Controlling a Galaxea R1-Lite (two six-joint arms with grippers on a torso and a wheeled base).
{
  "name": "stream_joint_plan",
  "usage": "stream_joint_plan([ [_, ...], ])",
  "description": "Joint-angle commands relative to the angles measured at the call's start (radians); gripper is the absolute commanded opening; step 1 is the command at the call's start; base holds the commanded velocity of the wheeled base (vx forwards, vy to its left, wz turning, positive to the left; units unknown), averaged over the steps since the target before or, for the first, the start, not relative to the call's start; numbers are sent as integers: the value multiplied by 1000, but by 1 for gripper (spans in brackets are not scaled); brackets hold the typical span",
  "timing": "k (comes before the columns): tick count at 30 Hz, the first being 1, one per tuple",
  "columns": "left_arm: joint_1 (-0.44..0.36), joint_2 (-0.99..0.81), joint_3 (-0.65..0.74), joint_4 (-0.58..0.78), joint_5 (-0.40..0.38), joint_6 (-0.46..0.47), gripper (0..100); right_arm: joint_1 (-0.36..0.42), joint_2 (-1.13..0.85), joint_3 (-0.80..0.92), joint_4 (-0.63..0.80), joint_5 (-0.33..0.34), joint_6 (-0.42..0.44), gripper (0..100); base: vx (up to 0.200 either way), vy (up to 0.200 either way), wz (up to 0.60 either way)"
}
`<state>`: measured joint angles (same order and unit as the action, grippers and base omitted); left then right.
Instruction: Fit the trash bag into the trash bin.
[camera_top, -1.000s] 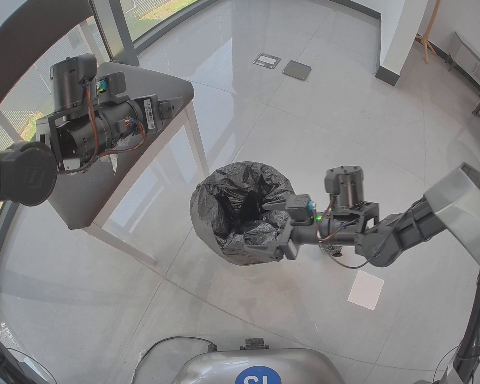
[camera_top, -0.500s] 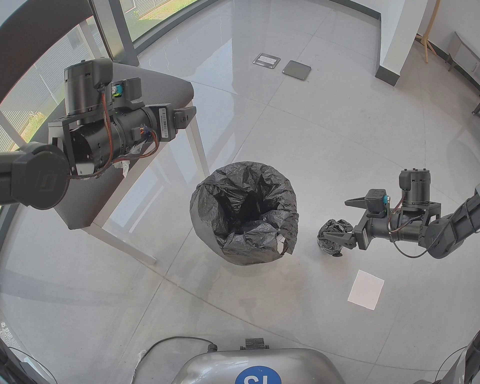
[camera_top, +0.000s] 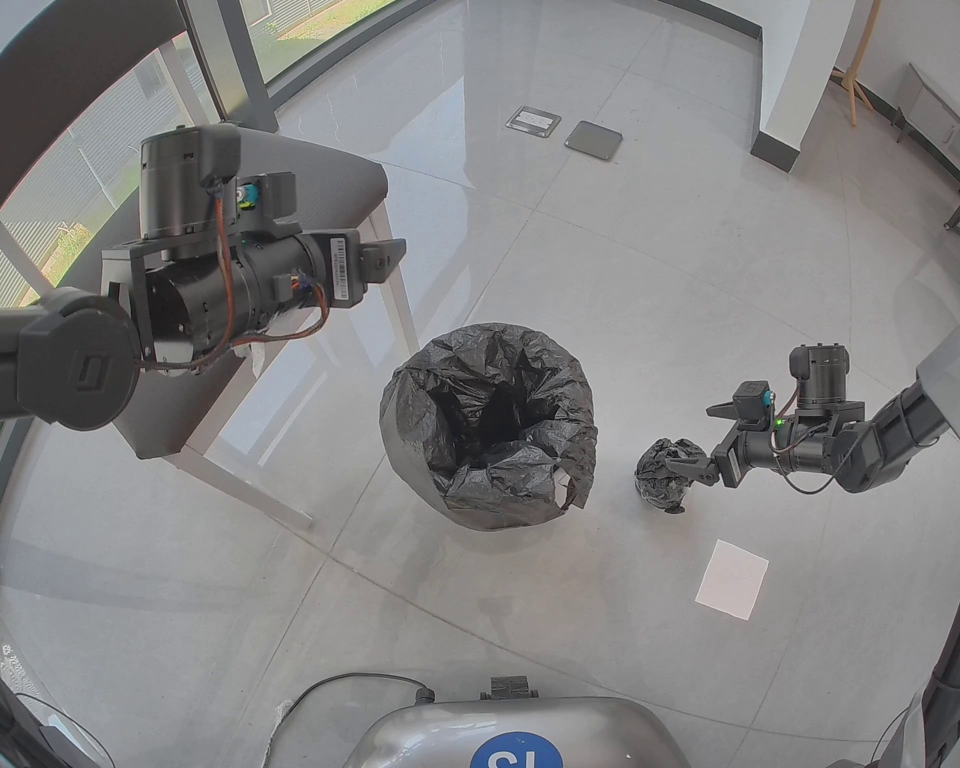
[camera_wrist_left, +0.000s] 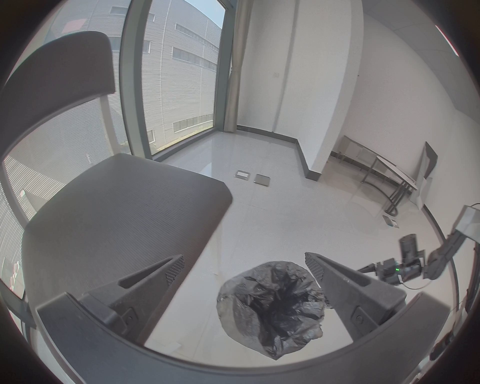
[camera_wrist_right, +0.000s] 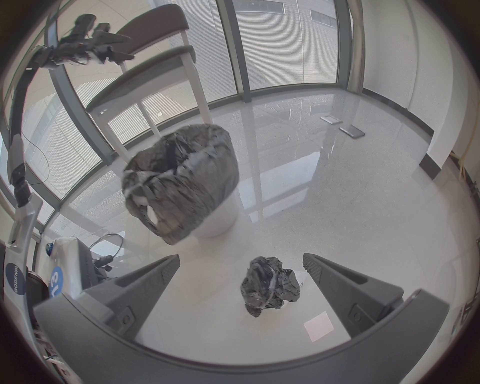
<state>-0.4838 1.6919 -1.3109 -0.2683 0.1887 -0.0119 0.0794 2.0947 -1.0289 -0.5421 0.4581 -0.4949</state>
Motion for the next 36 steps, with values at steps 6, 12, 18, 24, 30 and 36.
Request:
stream_joint_plan([
  [6, -62, 54, -88, 23, 8, -2, 100, -43, 285, -211, 64, -1, -14, 100, 0, 0, 0],
  [12, -58, 58, -107, 40, 9, -11, 100, -67, 370, -296, 67, 1, -31, 100, 0, 0, 0],
  [18, -70, 81, -108, 37, 18, -11, 100, -90, 424, -382, 105, 1, -39, 100, 0, 0, 0],
  [24, -78, 81, -105, 37, 31, -11, 100, -92, 436, -413, 108, 2, -40, 100, 0, 0, 0],
  [30, -78, 84, -96, 34, 34, -13, 100, -62, 456, -428, 105, 2, -33, 100, 0, 0, 0],
  [36, -81, 92, -93, 31, 37, -13, 100, -44, 470, -451, 106, 2, -30, 100, 0, 0, 0],
])
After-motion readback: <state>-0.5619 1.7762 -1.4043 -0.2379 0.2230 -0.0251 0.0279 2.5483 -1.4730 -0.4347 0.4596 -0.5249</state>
